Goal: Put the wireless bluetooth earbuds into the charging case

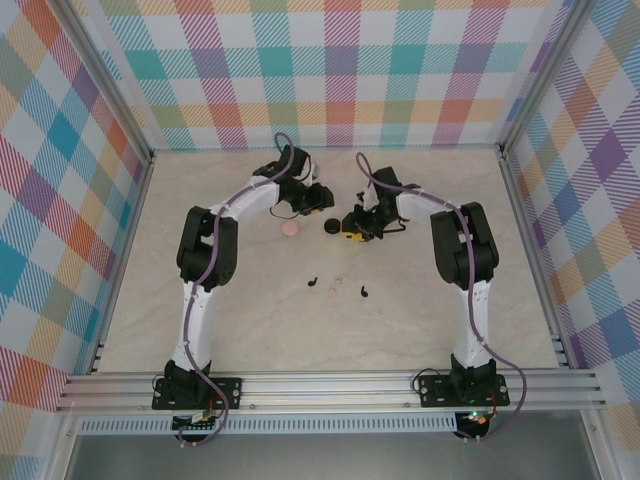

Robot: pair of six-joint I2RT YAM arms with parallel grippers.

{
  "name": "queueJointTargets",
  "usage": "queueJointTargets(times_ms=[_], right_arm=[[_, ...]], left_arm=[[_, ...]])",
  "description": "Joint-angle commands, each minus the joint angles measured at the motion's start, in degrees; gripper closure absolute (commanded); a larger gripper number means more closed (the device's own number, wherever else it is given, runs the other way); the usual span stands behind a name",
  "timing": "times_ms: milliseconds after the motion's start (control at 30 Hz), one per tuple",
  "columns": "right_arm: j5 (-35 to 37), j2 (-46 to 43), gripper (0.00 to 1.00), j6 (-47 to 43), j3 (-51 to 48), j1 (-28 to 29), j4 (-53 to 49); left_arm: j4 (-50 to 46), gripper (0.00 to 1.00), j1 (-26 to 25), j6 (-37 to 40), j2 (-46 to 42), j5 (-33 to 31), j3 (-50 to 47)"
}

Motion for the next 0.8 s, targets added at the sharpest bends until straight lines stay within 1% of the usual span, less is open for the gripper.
queueJointTargets(times_ms=[0,67,100,167,200,433,767], right_arm=[[0.62,-2.07,0.73,2.54,-1.10,1.34,3.16],[1.48,-1.88,0.76,3.01,-1.03,1.65,3.22],[1.82,-1.78,0.78,3.20,-0.78,1.75,3.08],[3.10,-1.38,0.80,3.47,-0.17,1.86,2.48],[3.73,-1.22,0.80,3.55,0.15,1.84,2.05],[7.15,0.17,0.83,3.13,2.68,1.84,-0.76],[9.61,2.16,0.82,1.00,7.16,1.84,-4.54]], left_arm=[[-4.62,0.71,1.03,2.11,4.34,1.35,4.37],[-5.69,0.82,1.03,2.00,5.71,0.46,5.97],[-5.94,0.85,0.99,1.85,6.18,-0.07,6.19],[-5.99,0.86,0.98,1.67,6.61,-0.50,6.19],[-6.21,0.88,1.02,1.55,6.83,-0.47,6.19],[-6.30,0.90,0.77,1.62,6.07,-0.22,3.24],[-5.91,0.90,-0.02,2.67,2.32,-0.40,-1.83]])
